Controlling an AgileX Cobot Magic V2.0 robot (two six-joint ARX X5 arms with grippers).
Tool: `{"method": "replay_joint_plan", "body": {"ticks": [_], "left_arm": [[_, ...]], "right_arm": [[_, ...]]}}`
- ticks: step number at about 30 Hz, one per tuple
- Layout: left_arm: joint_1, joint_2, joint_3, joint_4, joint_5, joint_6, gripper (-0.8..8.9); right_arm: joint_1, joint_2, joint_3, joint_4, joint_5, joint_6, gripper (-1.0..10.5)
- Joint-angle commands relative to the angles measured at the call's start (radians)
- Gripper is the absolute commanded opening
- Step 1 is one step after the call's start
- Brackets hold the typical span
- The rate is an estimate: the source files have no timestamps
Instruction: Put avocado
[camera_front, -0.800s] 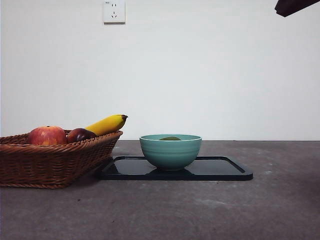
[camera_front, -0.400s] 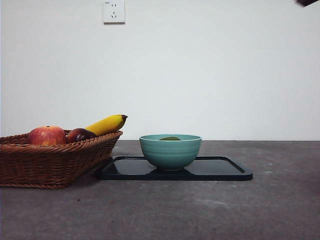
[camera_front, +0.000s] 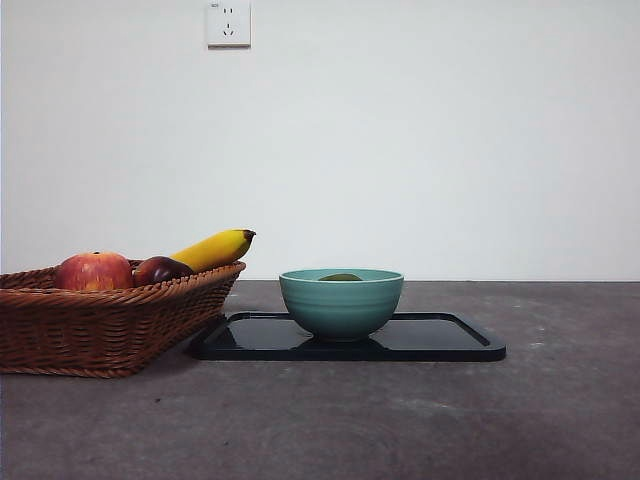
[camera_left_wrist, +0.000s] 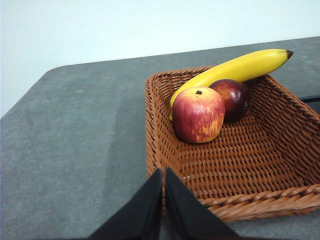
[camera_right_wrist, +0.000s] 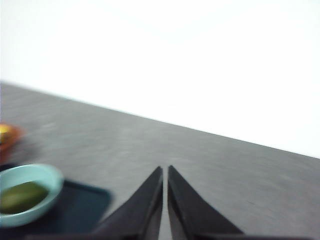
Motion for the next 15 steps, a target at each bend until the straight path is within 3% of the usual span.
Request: {"method": "replay_joint_plan", "body": {"ticks": [1,6,15], "left_arm": [[0.003,-0.002,-0.021,-0.007,-0.001,-0.003,0.08],[0.003,-0.002,-0.021,-0.007,-0.001,-0.003,0.08],[0.003,-0.002,-0.021,-0.008,-0.001,-0.003,0.08]], "right_arm": [[-0.011,-0.068,-0.122,0.103,0.090,0.055,0.1],[-0.011,-0.198,-0.343,0.265,0.218,0.095,0.1],[-0.011,-0.317,-0.558,0.342,0.233,0.156,0.1]]}}
